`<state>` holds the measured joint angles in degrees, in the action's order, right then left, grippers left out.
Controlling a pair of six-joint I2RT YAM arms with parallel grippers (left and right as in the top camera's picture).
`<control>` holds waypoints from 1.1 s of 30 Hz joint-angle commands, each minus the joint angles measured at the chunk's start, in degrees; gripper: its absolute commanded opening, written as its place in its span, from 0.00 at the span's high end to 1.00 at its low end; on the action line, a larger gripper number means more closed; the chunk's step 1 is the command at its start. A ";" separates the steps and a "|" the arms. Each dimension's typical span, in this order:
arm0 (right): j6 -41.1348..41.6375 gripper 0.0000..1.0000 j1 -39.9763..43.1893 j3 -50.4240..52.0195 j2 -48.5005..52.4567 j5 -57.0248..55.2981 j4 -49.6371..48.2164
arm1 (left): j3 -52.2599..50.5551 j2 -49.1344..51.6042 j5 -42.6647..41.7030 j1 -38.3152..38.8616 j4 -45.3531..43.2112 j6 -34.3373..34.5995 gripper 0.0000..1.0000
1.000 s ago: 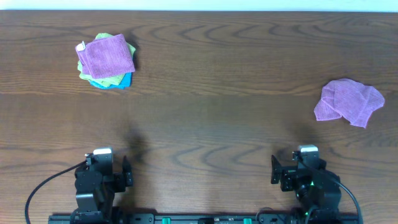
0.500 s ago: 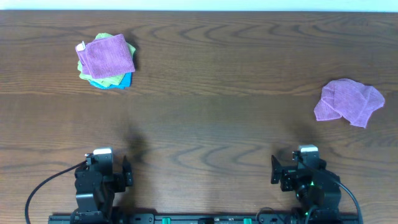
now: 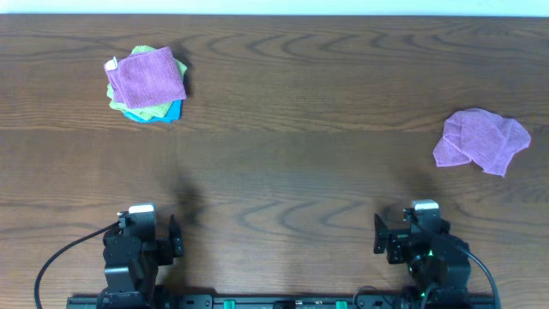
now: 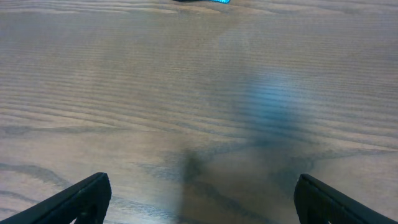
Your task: Fold the cloth
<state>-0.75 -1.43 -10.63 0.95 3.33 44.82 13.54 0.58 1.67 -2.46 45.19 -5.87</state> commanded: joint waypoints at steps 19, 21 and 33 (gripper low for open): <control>15.98 0.01 -0.37 -13.84 16.00 -7.98 -0.72 | -0.31 -0.37 -0.04 0.28 0.07 -0.37 0.05; 16.46 0.01 -0.37 -16.94 21.92 -8.52 0.20 | -0.31 -0.37 -0.04 0.28 0.07 -0.37 0.05; 24.35 0.01 5.22 -45.31 60.22 -11.50 10.93 | -0.31 -0.37 -0.04 0.28 0.07 -0.37 0.05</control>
<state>19.86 1.80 -50.61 55.99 -6.96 54.78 13.43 0.58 1.67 -2.46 45.21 -5.87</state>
